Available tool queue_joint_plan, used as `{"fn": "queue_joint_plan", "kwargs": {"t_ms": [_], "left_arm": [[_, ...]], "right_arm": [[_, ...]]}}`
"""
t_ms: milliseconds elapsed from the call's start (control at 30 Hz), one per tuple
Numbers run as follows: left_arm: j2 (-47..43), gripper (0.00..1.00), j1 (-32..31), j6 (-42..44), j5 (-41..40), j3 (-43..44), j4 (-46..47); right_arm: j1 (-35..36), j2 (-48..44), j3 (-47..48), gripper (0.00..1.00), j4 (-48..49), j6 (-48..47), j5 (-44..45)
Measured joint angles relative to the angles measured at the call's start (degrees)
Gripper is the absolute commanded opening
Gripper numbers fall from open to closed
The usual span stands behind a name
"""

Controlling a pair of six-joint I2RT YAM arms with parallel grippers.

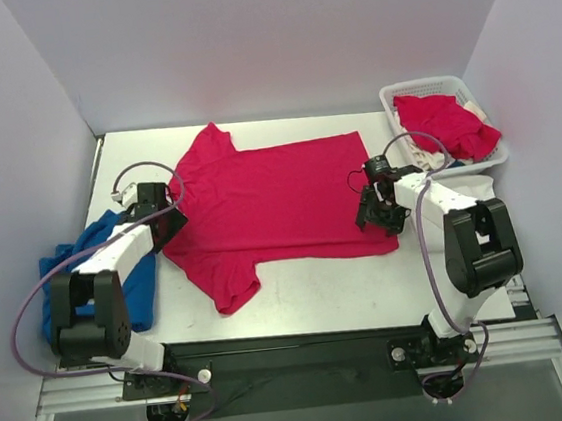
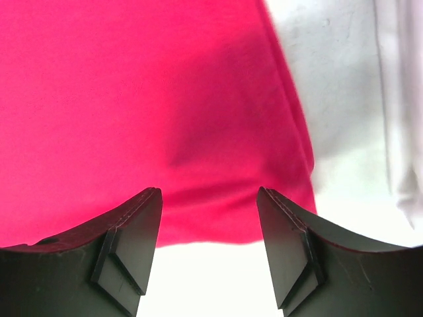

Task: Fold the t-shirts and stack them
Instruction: Flatten out the tshirt

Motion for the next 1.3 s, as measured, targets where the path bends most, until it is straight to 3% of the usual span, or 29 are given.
{"fn": "queue_joint_plan", "kwargs": {"t_ms": [167,367,700,867,1000,1300], "left_arm": [[-11.5,0.75,-2.9,0.2,-0.9,-4.3,1.6],[-19.3,0.75,-11.9,-2.2,-1.2,-9.2,-0.4],[-34.8,0.59,-26.5,-19.9,-4.1,-22.0,-14.9],[-33.4,0.48,-34.8,-27.7,-6.1,-22.9,-18.1],[-28.2,0.48,-40.0,-32.8,-7.5,-22.7,-20.0],[-23.2,0.48,-41.6,-36.4,-9.7,-21.1,-22.2]], "right_arm": [[4.5,-6.6,0.6,0.61,-0.4,-0.5,3.5],[6.1,-10.3,0.6,0.61,-0.9,-0.6,5.2],[7.5,-13.1,-3.3,0.61,-1.0,-0.5,6.6],[7.9,-14.1,-6.3,0.61,-0.7,-0.6,7.0],[7.9,-14.6,-7.7,0.61,-0.3,-0.5,7.0],[11.3,-15.1,-8.0,0.61,2.3,-0.5,5.3]]}}
